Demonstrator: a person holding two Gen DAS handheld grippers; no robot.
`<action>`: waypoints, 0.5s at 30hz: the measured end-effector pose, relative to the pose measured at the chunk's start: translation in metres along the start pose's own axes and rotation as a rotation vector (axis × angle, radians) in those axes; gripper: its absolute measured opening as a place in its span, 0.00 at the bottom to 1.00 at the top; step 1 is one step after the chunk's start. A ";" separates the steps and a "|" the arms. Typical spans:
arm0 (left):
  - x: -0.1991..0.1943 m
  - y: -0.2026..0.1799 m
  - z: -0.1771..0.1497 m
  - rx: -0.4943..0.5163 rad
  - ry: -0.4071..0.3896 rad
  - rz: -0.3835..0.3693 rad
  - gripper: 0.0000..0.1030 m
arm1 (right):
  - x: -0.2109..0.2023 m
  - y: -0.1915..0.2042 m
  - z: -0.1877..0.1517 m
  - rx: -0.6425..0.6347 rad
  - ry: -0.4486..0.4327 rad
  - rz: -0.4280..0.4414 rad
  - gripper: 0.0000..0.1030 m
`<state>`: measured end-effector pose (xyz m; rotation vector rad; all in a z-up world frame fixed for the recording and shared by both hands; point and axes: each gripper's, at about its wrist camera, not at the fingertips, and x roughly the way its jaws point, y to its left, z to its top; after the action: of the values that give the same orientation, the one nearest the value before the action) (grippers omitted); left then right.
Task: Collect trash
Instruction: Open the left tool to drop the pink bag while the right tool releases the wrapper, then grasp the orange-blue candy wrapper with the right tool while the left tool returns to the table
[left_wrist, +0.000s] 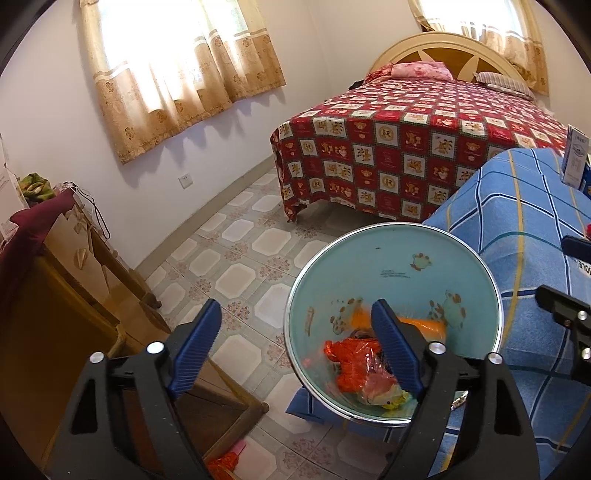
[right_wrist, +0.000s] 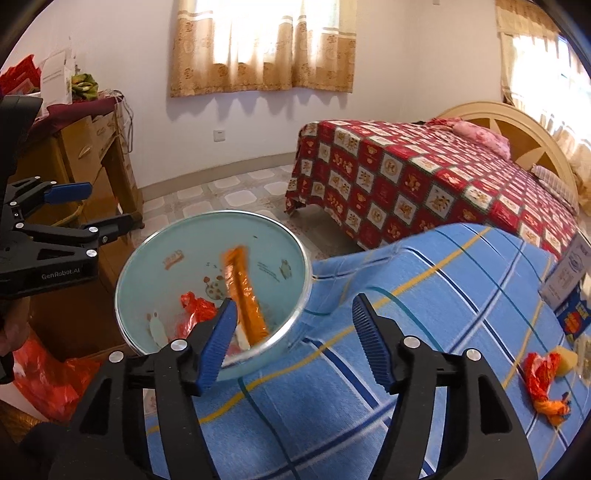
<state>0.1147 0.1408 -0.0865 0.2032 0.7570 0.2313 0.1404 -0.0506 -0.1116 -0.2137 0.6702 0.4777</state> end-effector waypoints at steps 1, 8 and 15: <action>0.001 -0.003 -0.001 0.007 0.004 -0.004 0.80 | -0.002 -0.001 -0.001 0.003 -0.001 -0.004 0.65; 0.004 -0.032 -0.008 0.056 0.030 -0.037 0.80 | -0.026 -0.050 -0.034 0.093 0.022 -0.104 0.67; 0.003 -0.066 -0.004 0.103 0.030 -0.067 0.81 | -0.062 -0.144 -0.072 0.245 0.045 -0.303 0.67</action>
<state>0.1230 0.0788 -0.1091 0.2716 0.8048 0.1320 0.1298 -0.2220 -0.1219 -0.0925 0.7198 0.0985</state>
